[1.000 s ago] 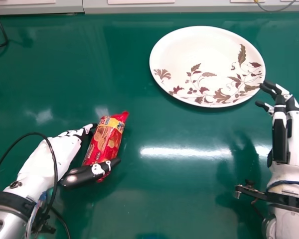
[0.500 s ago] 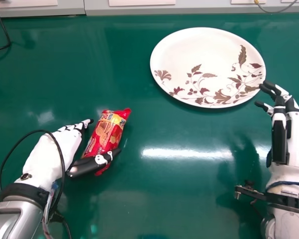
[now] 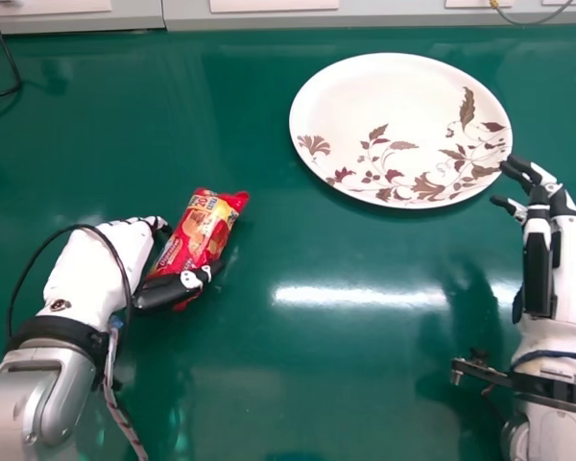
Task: Pick up biscuit and place it in the plate
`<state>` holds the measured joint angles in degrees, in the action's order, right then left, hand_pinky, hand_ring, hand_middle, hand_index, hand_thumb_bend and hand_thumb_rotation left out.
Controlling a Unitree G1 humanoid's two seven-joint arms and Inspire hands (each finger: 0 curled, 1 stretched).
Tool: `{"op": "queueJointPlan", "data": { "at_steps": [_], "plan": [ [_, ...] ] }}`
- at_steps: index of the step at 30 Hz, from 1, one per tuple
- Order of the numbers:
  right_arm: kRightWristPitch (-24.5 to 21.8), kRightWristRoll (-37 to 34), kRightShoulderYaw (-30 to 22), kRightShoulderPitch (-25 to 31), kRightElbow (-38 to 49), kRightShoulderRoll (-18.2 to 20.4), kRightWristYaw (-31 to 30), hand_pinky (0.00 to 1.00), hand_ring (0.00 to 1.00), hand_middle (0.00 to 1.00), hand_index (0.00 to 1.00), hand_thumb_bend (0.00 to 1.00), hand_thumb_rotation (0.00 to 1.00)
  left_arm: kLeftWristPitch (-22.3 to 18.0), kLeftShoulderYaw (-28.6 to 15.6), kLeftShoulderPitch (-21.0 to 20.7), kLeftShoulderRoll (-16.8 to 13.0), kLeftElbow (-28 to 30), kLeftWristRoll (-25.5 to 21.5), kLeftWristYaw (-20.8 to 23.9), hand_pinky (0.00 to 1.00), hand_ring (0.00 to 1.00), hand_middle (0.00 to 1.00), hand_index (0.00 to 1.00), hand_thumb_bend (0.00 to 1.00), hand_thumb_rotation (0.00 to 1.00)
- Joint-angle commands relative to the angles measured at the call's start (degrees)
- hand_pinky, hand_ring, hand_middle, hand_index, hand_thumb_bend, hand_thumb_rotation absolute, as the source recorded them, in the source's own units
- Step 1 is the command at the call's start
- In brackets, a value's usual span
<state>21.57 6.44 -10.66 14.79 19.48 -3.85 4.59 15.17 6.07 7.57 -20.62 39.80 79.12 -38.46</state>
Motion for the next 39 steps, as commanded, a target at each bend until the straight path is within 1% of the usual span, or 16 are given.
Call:
{"op": "queueJointPlan", "data": {
  "at_steps": [1, 2, 4, 5, 7, 8, 10, 13, 15, 21, 25, 28, 29, 32, 36, 39],
  "plan": [
    [1.2, 0.1, 0.4, 2.0, 1.3, 1.0, 0.5, 0.75, 0.8, 0.82, 0.82, 0.28, 0.19, 0.4, 1.2, 6.5, -1.7, -9.5, -1.9, -10.3, 0.23, 0.38, 0.42, 0.57, 0.95, 0.65],
    [1.1, 0.0, 0.5, 2.2, 1.5, 1.1, 0.4, 0.76, 0.81, 0.82, 0.82, 0.28, 0.19, 1.0, 0.8, 6.7, -1.1, -9.1, -3.2, -9.5, 0.21, 0.33, 0.37, 0.56, 0.87, 0.56],
    [1.0, 0.0, 0.5, 2.6, 1.7, 1.3, 0.5, 0.76, 0.81, 0.83, 0.82, 0.28, 0.19, 2.1, 0.7, 6.7, -0.7, -9.1, -4.4, -10.2, 0.13, 0.21, 0.27, 0.51, 0.63, 0.24],
    [0.9, 0.2, 0.4, 2.7, 1.8, 1.4, 0.6, 0.76, 0.81, 0.83, 0.83, 0.28, 0.19, 2.0, 0.7, 6.9, -0.8, -9.2, -5.0, -9.5, 0.1, 0.16, 0.22, 0.5, 0.55, 0.13],
    [1.3, 0.5, 0.3, 2.7, 1.5, 1.4, 0.6, 0.76, 0.81, 0.83, 0.83, 0.28, 0.19, 1.8, 0.5, 7.4, -0.8, -9.3, -6.3, -7.1, 0.07, 0.11, 0.18, 0.49, 0.51, 0.07],
    [1.5, 0.6, 0.2, 2.7, 1.4, 1.4, 0.7, 0.76, 0.81, 0.83, 0.82, 0.28, 0.19, 1.5, 0.5, 7.8, -0.8, -9.3, -7.0, -5.5, 0.06, 0.11, 0.17, 0.49, 0.5, 0.06],
    [2.1, 0.5, 0.1, 2.5, 0.8, 1.3, 0.7, 0.76, 0.81, 0.82, 0.82, 0.27, 0.18, 1.3, 0.5, 8.2, -0.8, -9.1, -7.4, -4.2, 0.05, 0.09, 0.16, 0.49, 0.49, 0.06],
    [2.4, 0.8, -0.1, 2.4, 0.6, 1.3, 0.9, 0.75, 0.81, 0.82, 0.82, 0.28, 0.21, 2.0, 1.1, 7.4, -1.2, -8.7, -6.6, -6.6, 0.04, 0.09, 0.16, 0.49, 0.49, 0.06],
    [2.1, 1.1, -0.1, 2.5, 0.9, 1.4, 1.0, 0.75, 0.8, 0.82, 0.82, 0.27, 0.2, 1.6, 1.2, 7.3, -1.6, -8.7, -7.2, -6.4, 0.04, 0.09, 0.16, 0.49, 0.49, 0.06],
    [1.7, 0.3, -0.2, 2.5, 1.1, 1.4, 0.7, 0.76, 0.81, 0.83, 0.83, 0.27, 0.17, -0.5, 1.8, 8.2, -2.5, -10.3, -9.1, -0.1, 0.03, 0.08, 0.15, 0.49, 0.49, 0.06],
    [0.9, 0.7, -0.3, 2.3, 1.5, 1.5, 1.0, 0.76, 0.81, 0.82, 0.82, 0.28, 0.19, -0.8, 1.9, 8.5, -1.8, -10.5, -10.8, 3.5, 0.03, 0.09, 0.16, 0.48, 0.49, 0.07],
    [0.6, 0.0, -0.8, 1.8, 0.9, 1.1, 0.6, 0.76, 0.81, 0.82, 0.82, 0.29, 0.21, -0.2, 1.9, 8.6, -0.7, -10.1, -11.0, 7.1, 0.04, 0.11, 0.17, 0.48, 0.48, 0.06],
    [0.2, -0.3, -1.0, 1.6, 0.9, 0.9, 0.4, 0.76, 0.81, 0.83, 0.82, 0.29, 0.21, -0.5, 1.4, 8.5, 0.0, -9.9, -12.8, 9.1, 0.08, 0.17, 0.22, 0.48, 0.48, 0.06],
    [-0.7, -1.0, -1.4, 0.7, 0.5, 0.3, 0.0, 0.76, 0.81, 0.83, 0.83, 0.29, 0.21, 2.1, 0.4, 7.3, 3.5, -8.9, -14.5, 12.7, 0.09, 0.18, 0.23, 0.48, 0.48, 0.06],
    [-0.6, -1.8, -1.9, -1.2, -0.9, -0.8, -0.7, 0.75, 0.8, 0.82, 0.82, 0.3, 0.19, 3.3, -0.9, 5.3, 7.2, -9.3, -18.0, 19.5, 0.04, 0.09, 0.14, 0.47, 0.48, 0.05],
    [-1.9, -1.8, -2.2, -2.5, -1.1, -1.0, -0.4, 0.75, 0.8, 0.82, 0.82, 0.31, 0.24, 1.7, -1.4, 4.1, 8.7, -10.5, -21.6, 24.9, 0.03, 0.07, 0.11, 0.47, 0.48, 0.05]
  ]
}}
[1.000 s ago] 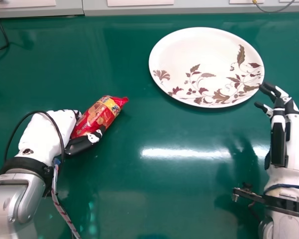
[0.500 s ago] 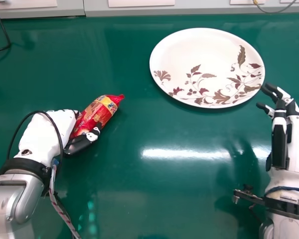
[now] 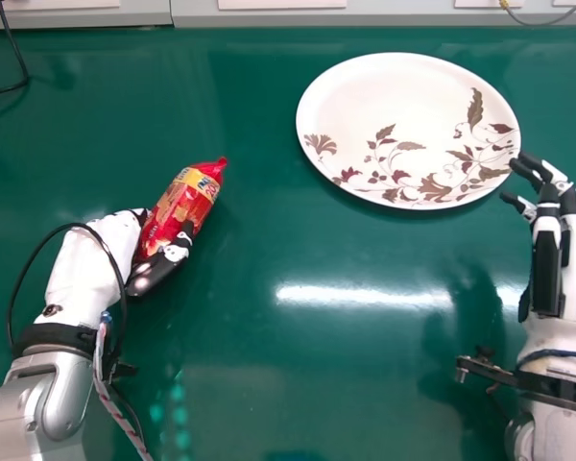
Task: Pick up biscuit and place it in the plate
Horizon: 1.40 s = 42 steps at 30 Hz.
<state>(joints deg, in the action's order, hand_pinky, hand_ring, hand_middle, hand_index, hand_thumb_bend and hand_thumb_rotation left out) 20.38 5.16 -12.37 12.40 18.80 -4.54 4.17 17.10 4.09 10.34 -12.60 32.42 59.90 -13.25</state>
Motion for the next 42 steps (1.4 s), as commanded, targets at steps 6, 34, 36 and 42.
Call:
{"op": "queueJointPlan", "data": {
  "at_steps": [6, 34, 36, 42],
  "plan": [
    [-2.3, -0.2, -0.6, -3.0, -0.8, -1.4, -0.3, 0.74, 0.79, 0.81, 0.81, 0.3, 0.18, -1.6, 0.7, -0.7, 2.5, -2.7, -6.0, 6.2, 0.0, 0.01, 0.04, 0.47, 0.48, 0.05],
    [-6.6, 2.7, 0.5, -5.8, -0.2, -1.5, 0.4, 0.73, 0.78, 0.8, 0.8, 0.32, 0.17, -9.5, 5.4, -20.3, 4.9, -17.0, -15.4, 19.2, 0.0, 0.0, 0.42, 0.49, 0.5, 0.0],
    [-6.6, 2.4, 0.7, -5.6, 0.0, -1.3, 0.3, 0.73, 0.78, 0.8, 0.8, 0.31, 0.17, -10.8, 6.2, -22.3, 5.0, -18.5, -15.8, 20.1, 0.0, 0.0, 0.42, 0.49, 0.5, 0.0],
    [-8.6, 3.1, 1.4, -4.7, 1.8, -0.8, 0.7, 0.73, 0.78, 0.81, 0.8, 0.31, 0.16, -10.1, 9.9, -28.7, 5.1, -22.5, -14.7, 17.9, 0.0, 0.02, 0.41, 0.5, 0.5, 0.0]
  ]
}}
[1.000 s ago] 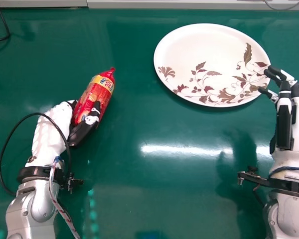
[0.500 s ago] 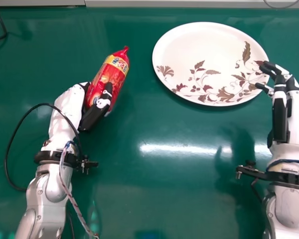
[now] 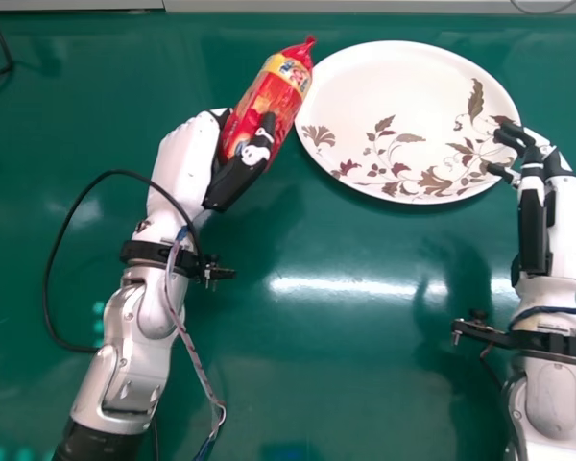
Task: Pick up biscuit and place it in the plate
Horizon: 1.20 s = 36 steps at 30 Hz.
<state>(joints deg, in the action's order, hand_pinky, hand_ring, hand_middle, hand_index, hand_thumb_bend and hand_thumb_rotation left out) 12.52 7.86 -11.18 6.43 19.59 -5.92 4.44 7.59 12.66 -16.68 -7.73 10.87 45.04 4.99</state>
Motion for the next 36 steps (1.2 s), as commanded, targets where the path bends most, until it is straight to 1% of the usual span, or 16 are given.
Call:
{"op": "queueJointPlan", "data": {
  "at_steps": [1, 8, 9, 10, 13, 14, 15, 17, 19, 21, 22, 25, 28, 30, 31, 36],
  "plan": [
    [-1.0, 0.6, 0.4, 1.4, 1.2, 0.6, 0.5, 0.73, 0.78, 0.8, 0.8, 0.32, 0.16, -1.2, 1.8, -2.7, 0.5, -2.0, -0.3, 0.0, 0.0, 0.01, 0.4, 0.5, 0.5, 0.0],
    [-1.8, 0.6, 0.8, 2.3, 2.2, 1.3, 0.5, 0.74, 0.78, 0.8, 0.8, 0.32, 0.15, -1.5, 4.6, -9.4, 1.5, -8.8, 0.0, 0.5, 0.0, 0.0, 0.4, 0.48, 0.5, 0.0],
    [-1.9, 0.6, 0.9, 2.4, 2.4, 1.4, 0.5, 0.74, 0.78, 0.8, 0.8, 0.32, 0.15, -1.3, 5.6, -10.9, 1.4, -10.3, 1.7, 1.4, 0.0, 0.0, 0.38, 0.49, 0.49, 0.0],
    [-2.1, 0.8, 0.9, 2.6, 2.5, 1.4, 0.6, 0.74, 0.78, 0.8, 0.8, 0.32, 0.15, -0.8, 6.6, -12.3, 1.3, -11.5, 3.2, 1.8, 0.0, 0.0, 0.43, 0.48, 0.5, 0.0],
    [-2.1, 1.1, 0.9, 2.9, 2.6, 1.4, 0.7, 0.74, 0.78, 0.8, 0.8, 0.32, 0.16, -0.6, 6.9, -14.9, 2.6, -13.2, 1.2, 0.0, 0.0, 0.0, 0.47, 0.47, 0.5, 0.0],
    [-2.1, 1.2, 1.0, 3.0, 2.7, 1.4, 0.7, 0.74, 0.78, 0.8, 0.8, 0.31, 0.16, 0.5, 7.1, -15.6, 3.0, -13.2, 1.2, -0.9, 0.0, 0.01, 0.47, 0.47, 0.5, 0.0],
    [-2.1, 1.2, 1.0, 3.1, 2.8, 1.4, 0.7, 0.74, 0.78, 0.8, 0.8, 0.31, 0.16, 2.0, 7.6, -16.2, 3.5, -12.9, 1.9, -1.8, 0.0, 0.02, 0.42, 0.49, 0.5, 0.0],
    [-2.2, 1.4, 1.0, 3.2, 3.0, 1.3, 0.7, 0.73, 0.78, 0.8, 0.8, 0.31, 0.15, 4.2, 8.5, -17.4, 4.0, -12.4, 3.3, -2.8, 0.0, 0.03, 0.46, 0.48, 0.5, 0.0],
    [-2.2, 1.5, 0.9, 3.2, 2.9, 1.2, 0.8, 0.74, 0.79, 0.8, 0.8, 0.32, 0.17, 6.8, 9.6, -19.2, 4.5, -11.7, 4.8, -4.9, 0.05, 0.11, 0.41, 0.51, 0.49, 0.0],
    [-2.1, 1.2, 0.7, 3.1, 2.7, 1.2, 0.7, 0.73, 0.78, 0.8, 0.8, 0.32, 0.17, 9.3, 10.5, -21.3, 5.0, -11.2, 6.2, -7.4, 0.14, 0.24, 0.42, 0.53, 0.49, 0.0],
    [-2.0, 1.0, 0.7, 3.0, 2.6, 1.2, 0.7, 0.73, 0.78, 0.8, 0.8, 0.33, 0.18, 10.3, 10.8, -22.5, 5.1, -11.3, 6.7, -8.8, 0.16, 0.26, 0.42, 0.54, 0.49, 0.0],
    [-1.8, 0.9, 0.7, 2.9, 2.4, 1.3, 0.7, 0.72, 0.78, 0.8, 0.79, 0.33, 0.18, 11.4, 11.1, -25.4, 5.7, -12.8, 6.3, -10.3, 0.15, 0.22, 0.47, 0.5, 0.5, 0.0],
    [-1.6, 0.9, 0.8, 2.9, 2.4, 1.2, 0.7, 0.73, 0.78, 0.8, 0.79, 0.33, 0.18, 10.0, 10.7, -28.8, 6.8, -17.3, 4.0, -9.0, 0.09, 0.13, 0.47, 0.49, 0.51, 0.0],
    [-1.4, 1.2, 0.9, 3.0, 2.3, 1.2, 0.7, 0.73, 0.78, 0.8, 0.79, 0.32, 0.18, 9.5, 10.9, -31.7, 7.3, -21.9, 3.3, -8.2, 0.1, 0.16, 0.47, 0.49, 0.51, 0.0],
    [-1.3, 1.4, 1.0, 3.0, 2.3, 1.2, 0.7, 0.73, 0.78, 0.8, 0.79, 0.32, 0.18, 9.3, 10.9, -33.2, 7.6, -24.3, 2.9, -7.8, 0.15, 0.23, 0.44, 0.52, 0.5, 0.0],
    [-1.3, 1.3, 1.1, 3.2, 2.6, 1.5, 0.9, 0.72, 0.78, 0.8, 0.79, 0.33, 0.19, 6.3, 10.6, -39.3, 8.5, -35.2, 1.3, -2.7, 0.07, 0.12, 0.47, 0.49, 0.51, 0.0]
  ]
}}
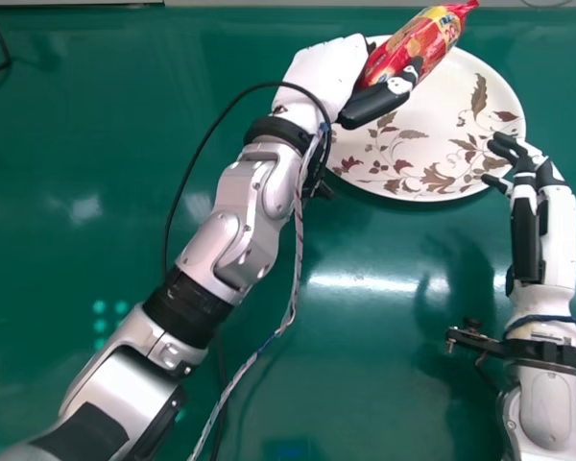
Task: Pick up biscuit and place it in the plate
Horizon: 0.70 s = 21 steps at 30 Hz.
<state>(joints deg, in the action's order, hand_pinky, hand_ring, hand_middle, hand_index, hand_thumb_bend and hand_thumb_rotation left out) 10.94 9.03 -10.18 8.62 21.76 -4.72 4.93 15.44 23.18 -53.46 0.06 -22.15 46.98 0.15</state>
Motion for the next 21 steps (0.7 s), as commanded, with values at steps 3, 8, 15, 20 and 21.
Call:
{"op": "queueJointPlan", "data": {
  "at_steps": [3, 8, 15, 20, 21],
  "plan": [
    [0.2, 0.1, 0.0, 1.2, 0.7, 0.3, 0.5, 0.72, 0.77, 0.79, 0.79, 0.33, 0.19, -3.1, 0.3, -6.4, 0.7, -8.3, -1.7, 4.0, 0.05, 0.1, 0.47, 0.48, 0.51, 0.0],
    [0.1, -0.1, -0.1, 1.7, 1.1, 0.5, 0.4, 0.72, 0.78, 0.8, 0.79, 0.32, 0.18, -3.9, 0.7, -11.3, 1.1, -16.4, -3.0, 5.3, 0.06, 0.11, 0.47, 0.49, 0.51, 0.0],
    [0.1, -0.6, -0.2, 2.1, 1.4, 0.6, 0.5, 0.72, 0.78, 0.8, 0.8, 0.33, 0.21, -3.9, 1.0, -13.8, 1.2, -21.6, -4.3, 5.7, 0.06, 0.12, 0.47, 0.49, 0.51, 0.0],
    [0.3, -0.4, -0.3, 2.0, 1.3, 0.5, 0.6, 0.72, 0.78, 0.8, 0.8, 0.33, 0.22, -5.0, 1.0, -13.6, 1.0, -22.0, -4.8, 7.5, 0.08, 0.14, 0.47, 0.49, 0.51, 0.0],
    [0.2, -0.4, -0.3, 2.0, 1.4, 0.6, 0.6, 0.72, 0.78, 0.8, 0.8, 0.33, 0.21, -5.0, 1.6, -13.6, 0.7, -22.0, -4.3, 7.5, 0.09, 0.14, 0.47, 0.49, 0.51, 0.0]
  ]
}}
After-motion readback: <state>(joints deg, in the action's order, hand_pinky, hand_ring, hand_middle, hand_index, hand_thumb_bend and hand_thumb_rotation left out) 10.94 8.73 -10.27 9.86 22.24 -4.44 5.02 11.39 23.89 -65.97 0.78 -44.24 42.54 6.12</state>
